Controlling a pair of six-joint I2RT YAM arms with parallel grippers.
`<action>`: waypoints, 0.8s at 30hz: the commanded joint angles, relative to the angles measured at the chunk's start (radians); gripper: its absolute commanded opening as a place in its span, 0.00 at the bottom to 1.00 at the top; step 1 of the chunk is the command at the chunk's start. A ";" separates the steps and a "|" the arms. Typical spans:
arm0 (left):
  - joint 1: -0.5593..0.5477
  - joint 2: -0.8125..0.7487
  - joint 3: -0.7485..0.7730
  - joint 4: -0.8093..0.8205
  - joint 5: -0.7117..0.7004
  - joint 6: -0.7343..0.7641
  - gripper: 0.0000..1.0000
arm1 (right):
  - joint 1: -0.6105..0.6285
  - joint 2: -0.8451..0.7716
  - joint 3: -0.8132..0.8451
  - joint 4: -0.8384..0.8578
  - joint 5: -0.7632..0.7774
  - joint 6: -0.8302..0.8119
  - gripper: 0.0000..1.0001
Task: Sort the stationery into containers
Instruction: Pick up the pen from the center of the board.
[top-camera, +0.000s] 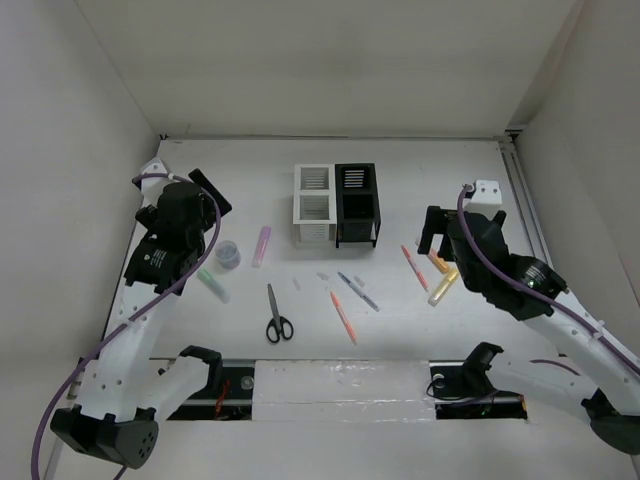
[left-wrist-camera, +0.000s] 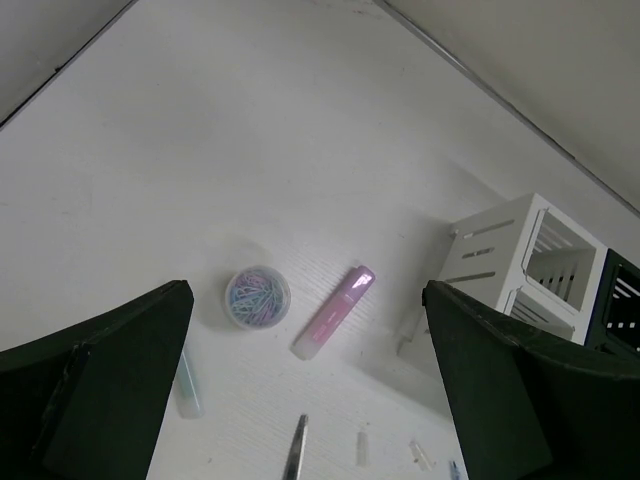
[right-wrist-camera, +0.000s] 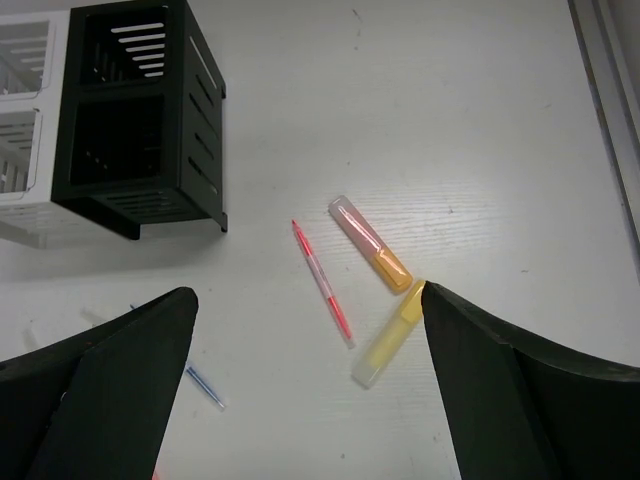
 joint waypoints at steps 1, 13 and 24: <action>-0.001 -0.016 0.028 0.009 -0.010 -0.010 1.00 | 0.006 -0.001 0.042 -0.004 0.027 0.010 1.00; -0.001 -0.048 0.019 0.055 0.114 0.037 1.00 | -0.085 0.111 -0.039 0.055 -0.163 0.021 1.00; -0.033 -0.057 0.006 0.082 0.217 0.077 1.00 | -0.178 0.281 -0.165 0.231 -0.382 -0.001 0.95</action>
